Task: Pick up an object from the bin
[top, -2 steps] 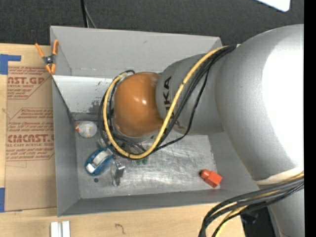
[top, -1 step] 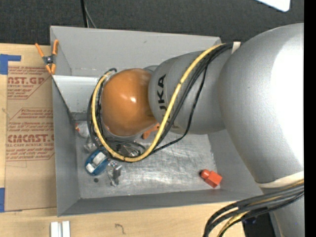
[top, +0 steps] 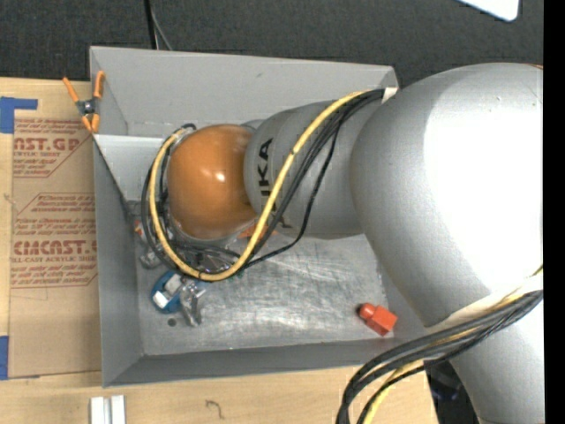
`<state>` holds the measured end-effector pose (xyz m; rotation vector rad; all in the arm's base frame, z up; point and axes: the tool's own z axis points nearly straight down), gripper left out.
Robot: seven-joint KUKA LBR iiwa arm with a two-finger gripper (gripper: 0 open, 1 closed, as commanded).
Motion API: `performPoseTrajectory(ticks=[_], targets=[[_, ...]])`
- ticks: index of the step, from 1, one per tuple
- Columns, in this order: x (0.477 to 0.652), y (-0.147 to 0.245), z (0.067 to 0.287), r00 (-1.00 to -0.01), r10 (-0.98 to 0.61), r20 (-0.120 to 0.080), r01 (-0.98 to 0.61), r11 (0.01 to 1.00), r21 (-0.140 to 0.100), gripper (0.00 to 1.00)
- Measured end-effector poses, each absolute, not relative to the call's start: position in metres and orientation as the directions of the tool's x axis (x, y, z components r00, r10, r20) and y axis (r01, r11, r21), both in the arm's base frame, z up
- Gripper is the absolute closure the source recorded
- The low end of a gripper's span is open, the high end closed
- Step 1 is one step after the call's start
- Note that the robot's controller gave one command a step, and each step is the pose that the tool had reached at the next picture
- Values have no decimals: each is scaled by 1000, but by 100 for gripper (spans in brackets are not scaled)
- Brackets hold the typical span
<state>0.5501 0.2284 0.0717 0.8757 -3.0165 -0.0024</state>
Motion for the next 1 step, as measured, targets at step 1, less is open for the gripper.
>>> performPoseTrajectory(ticks=[1], targets=[[549,237,70,-680,-733,-4,-733,680,0,100]])
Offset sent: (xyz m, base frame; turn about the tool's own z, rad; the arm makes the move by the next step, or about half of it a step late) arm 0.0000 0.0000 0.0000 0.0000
